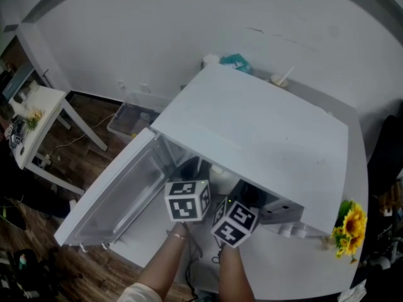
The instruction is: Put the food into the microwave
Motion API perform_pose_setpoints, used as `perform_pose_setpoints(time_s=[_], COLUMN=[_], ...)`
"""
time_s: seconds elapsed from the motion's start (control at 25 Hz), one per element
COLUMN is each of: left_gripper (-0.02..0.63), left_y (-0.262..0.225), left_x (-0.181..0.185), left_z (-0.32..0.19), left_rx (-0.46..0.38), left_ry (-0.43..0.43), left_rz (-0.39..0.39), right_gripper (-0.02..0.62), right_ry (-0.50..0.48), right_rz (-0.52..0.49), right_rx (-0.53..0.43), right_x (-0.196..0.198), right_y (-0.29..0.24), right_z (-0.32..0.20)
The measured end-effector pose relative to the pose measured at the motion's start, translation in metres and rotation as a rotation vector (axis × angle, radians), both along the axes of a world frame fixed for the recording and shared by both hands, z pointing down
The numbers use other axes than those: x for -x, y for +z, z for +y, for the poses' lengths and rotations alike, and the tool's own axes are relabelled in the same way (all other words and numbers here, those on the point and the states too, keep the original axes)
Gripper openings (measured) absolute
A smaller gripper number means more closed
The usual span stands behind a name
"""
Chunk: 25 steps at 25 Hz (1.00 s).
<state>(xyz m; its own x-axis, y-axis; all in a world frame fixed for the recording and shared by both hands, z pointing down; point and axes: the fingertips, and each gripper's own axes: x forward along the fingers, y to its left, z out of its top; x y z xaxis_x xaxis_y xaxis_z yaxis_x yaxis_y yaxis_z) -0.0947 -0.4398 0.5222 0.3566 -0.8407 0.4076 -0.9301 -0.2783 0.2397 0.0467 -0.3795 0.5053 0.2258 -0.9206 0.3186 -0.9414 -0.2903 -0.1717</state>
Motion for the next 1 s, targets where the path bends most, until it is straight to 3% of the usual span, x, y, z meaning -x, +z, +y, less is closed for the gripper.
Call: perform_pose_setpoints(time_s=[0.68, 1.0], left_gripper=[0.087, 0.087], left_y=[0.016, 0.022], left_x=[-0.007, -0.004], left_z=[-0.014, -0.013], left_rx=[0.038, 0.059], left_ry=[0.014, 0.030], left_rz=[-0.058, -0.028], right_gripper=[0.040, 0.040], right_ry=[0.023, -0.002], right_rz=[0.136, 0.149], right_rx=[0.111, 0.139], right_x=[-0.003, -0.001], right_y=[0.004, 0.007], right_z=[-0.014, -0.016])
